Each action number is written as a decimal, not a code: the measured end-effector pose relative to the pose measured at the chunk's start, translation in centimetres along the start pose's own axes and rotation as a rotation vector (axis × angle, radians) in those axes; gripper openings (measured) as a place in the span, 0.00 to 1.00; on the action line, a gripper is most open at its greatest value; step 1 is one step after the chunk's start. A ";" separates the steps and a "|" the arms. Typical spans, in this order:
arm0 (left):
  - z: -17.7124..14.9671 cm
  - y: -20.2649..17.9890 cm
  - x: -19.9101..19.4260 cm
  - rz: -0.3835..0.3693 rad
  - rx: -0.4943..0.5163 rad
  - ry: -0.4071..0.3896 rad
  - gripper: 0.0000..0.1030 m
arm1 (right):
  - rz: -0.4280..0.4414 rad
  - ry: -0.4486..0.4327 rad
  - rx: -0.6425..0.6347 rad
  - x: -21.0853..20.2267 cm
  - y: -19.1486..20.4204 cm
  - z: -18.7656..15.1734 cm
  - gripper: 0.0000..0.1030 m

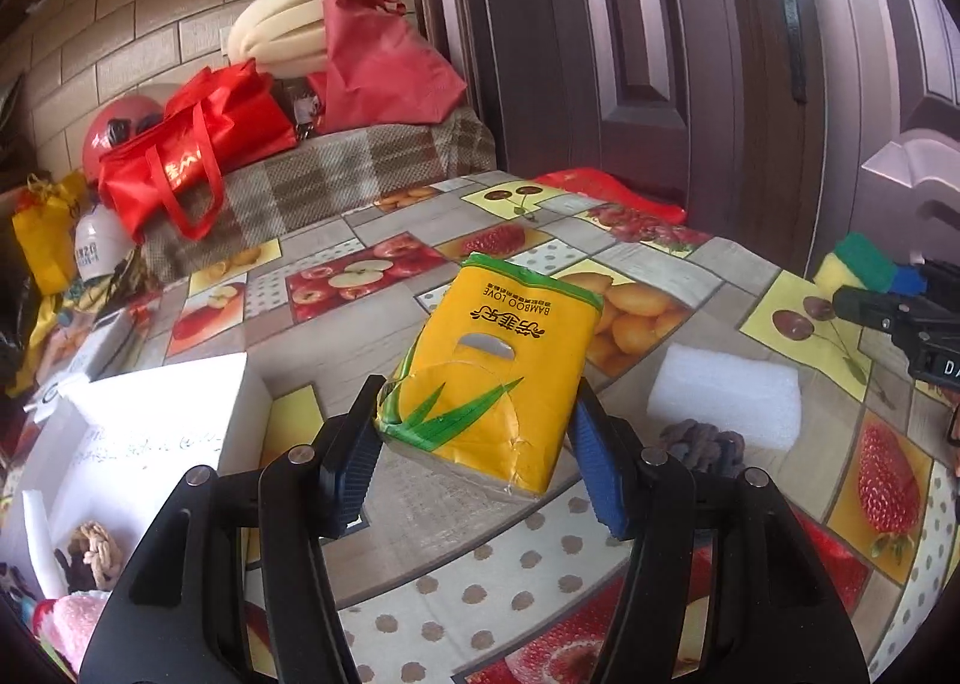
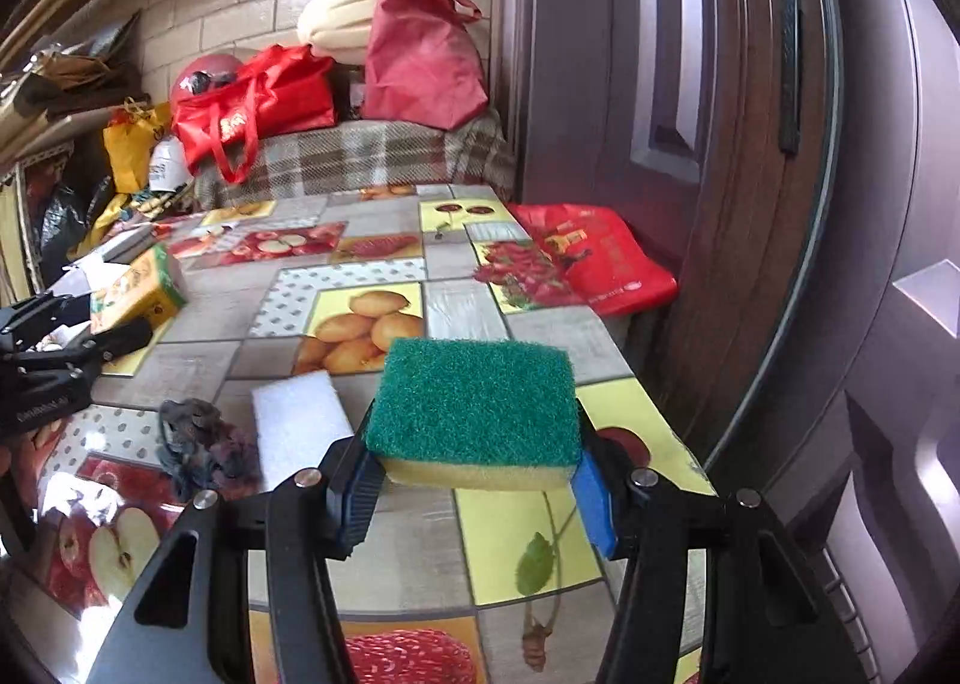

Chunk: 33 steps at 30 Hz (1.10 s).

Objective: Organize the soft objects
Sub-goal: 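Carry the yellow tissue pack and green sponge over the white tray with both grippers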

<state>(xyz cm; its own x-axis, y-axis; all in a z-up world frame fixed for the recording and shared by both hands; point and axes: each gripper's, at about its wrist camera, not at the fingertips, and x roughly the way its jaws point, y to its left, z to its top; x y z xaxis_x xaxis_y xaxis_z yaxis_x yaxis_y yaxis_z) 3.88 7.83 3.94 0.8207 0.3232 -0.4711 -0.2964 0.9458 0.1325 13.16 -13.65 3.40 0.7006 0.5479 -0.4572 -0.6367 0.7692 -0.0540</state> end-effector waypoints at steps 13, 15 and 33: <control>-1.7 -1.2 -3.8 -0.080 -0.012 -0.026 0.57 | 0.153 -0.027 -0.044 -1.3 7.1 -0.2 0.54; -2.0 -1.1 -4.5 -0.086 -0.018 -0.035 0.57 | 0.172 -0.031 -0.052 -1.6 8.4 -0.3 0.54; -4.4 1.6 -10.1 -0.051 -0.088 -0.163 0.57 | 0.167 -0.072 -0.022 -2.7 12.5 -0.7 0.54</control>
<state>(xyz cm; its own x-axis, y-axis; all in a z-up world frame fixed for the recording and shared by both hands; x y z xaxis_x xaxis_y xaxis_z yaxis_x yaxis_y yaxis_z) -7.05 5.93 5.11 0.9021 0.2822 -0.3266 -0.2880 0.9571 0.0315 3.11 -5.70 3.35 0.6050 0.6903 -0.3968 -0.7527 0.6584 -0.0023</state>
